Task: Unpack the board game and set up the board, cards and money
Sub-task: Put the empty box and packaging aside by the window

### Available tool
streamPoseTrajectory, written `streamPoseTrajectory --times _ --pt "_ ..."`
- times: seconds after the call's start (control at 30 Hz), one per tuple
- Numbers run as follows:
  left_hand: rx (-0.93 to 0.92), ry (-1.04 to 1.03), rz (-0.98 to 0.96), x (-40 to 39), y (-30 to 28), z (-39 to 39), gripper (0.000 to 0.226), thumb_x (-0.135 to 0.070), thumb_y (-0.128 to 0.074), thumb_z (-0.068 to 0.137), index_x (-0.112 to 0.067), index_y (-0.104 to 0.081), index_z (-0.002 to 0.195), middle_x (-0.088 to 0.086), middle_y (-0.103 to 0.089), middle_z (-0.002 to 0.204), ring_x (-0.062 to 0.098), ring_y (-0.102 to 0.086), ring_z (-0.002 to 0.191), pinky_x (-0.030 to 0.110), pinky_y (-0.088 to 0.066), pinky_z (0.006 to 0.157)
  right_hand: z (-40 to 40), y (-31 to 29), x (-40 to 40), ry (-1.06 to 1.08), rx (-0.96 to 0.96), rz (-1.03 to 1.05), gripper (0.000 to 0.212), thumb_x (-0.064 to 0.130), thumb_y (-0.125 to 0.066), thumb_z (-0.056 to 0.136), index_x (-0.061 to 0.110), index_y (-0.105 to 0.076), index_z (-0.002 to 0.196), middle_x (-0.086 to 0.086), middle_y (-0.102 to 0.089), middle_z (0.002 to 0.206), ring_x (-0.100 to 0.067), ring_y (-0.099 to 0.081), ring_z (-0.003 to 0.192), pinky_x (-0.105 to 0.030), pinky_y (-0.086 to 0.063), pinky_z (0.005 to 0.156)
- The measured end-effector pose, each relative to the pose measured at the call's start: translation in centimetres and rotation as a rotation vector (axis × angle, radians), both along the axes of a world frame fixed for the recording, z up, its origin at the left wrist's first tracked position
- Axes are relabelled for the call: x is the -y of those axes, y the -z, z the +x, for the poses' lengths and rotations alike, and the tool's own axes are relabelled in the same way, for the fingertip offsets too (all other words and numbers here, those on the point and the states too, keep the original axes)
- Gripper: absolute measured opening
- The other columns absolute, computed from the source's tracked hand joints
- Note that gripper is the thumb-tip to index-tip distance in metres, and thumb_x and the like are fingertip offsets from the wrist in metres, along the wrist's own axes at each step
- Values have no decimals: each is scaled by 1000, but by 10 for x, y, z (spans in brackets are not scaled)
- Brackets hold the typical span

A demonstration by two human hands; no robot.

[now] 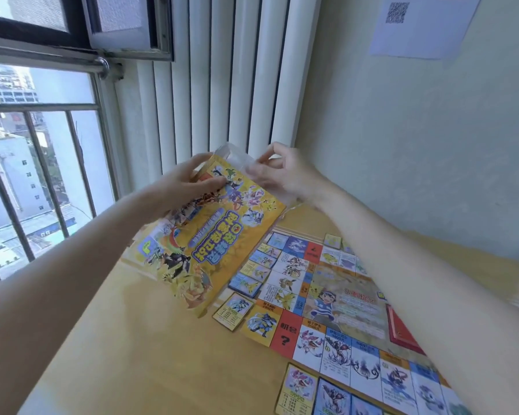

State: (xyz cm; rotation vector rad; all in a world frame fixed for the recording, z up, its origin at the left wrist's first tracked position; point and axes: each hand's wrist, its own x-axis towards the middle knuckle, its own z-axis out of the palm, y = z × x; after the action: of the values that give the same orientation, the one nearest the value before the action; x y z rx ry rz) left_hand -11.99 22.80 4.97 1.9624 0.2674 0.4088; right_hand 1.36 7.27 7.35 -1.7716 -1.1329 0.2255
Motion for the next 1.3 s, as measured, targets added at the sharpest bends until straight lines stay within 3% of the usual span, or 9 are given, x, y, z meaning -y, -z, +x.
streamPoseTrajectory --times 0.13,0.23,0.37,0.53,0.7,0.83,1.03,1.17,1.3 --pt "38 109 -130 8 8 -2 47 -18 -57 89 -40 -41 126 7 -70 95 20 -71 76 30 -57 56 -10 -2 2 -18 300 -251 36 39 -48 95 11 -70 98 0 -56 127 -14 -49 114 -30 -36 97" --pt "69 102 -170 9 12 -2 38 -18 -54 91 -32 -45 124 8 -70 94 20 -71 75 34 -58 57 -3 -7 10 3 364 -284 22 36 -51 94 23 -69 94 1 -43 141 -17 -33 132 -35 -30 107" --pt "188 -58 -393 2 11 -1 16 -31 -51 93 -30 -42 106 4 -68 86 15 -69 67 40 -59 62 19 -18 40 235 -46 174 24 19 -45 98 14 -60 117 -2 -53 119 -13 -51 109 -24 -38 91" --pt "83 121 -410 23 14 13 27 -38 -57 83 -33 -45 107 4 -69 86 16 -69 71 33 -58 58 18 -4 52 68 -498 115 14 24 -45 98 17 -54 106 -3 -58 90 -14 -58 71 -26 -43 71" --pt "16 179 -398 46 13 32 39 -37 -65 77 -33 -46 111 10 -70 95 24 -69 80 40 -58 65 12 -5 66 15 -425 96 28 13 -49 96 10 -58 123 -1 -63 84 -8 -61 68 -16 -50 59" --pt "83 -110 -252 69 10 53 23 -29 -54 92 -27 -43 112 13 -63 98 26 -62 79 37 -52 70 9 -2 74 61 -295 77 30 25 -54 94 10 -63 118 5 -67 84 0 -62 68 -14 -47 65" --pt "175 -374 60 57 3 39 51 -52 -47 89 -14 -41 123 8 -55 105 23 -52 91 31 -38 77 -15 0 51 48 -155 200 27 9 -54 93 6 -63 118 6 -65 89 4 -56 75 -11 -43 72" --pt "130 -429 -121 25 6 12 40 -45 -47 88 -17 -39 115 11 -54 109 27 -57 96 40 -49 85 -44 14 9 42 -66 180 28 12 -55 93 9 -64 119 -3 -64 121 -9 -57 109 -18 -41 95" --pt "164 -437 -225 2 29 -14 29 -28 -33 97 -13 -33 122 9 -51 96 20 -55 80 36 -49 71 -65 38 -26 -6 25 76 31 12 -48 95 10 -61 124 -4 -60 127 -10 -57 111 -12 -41 87"
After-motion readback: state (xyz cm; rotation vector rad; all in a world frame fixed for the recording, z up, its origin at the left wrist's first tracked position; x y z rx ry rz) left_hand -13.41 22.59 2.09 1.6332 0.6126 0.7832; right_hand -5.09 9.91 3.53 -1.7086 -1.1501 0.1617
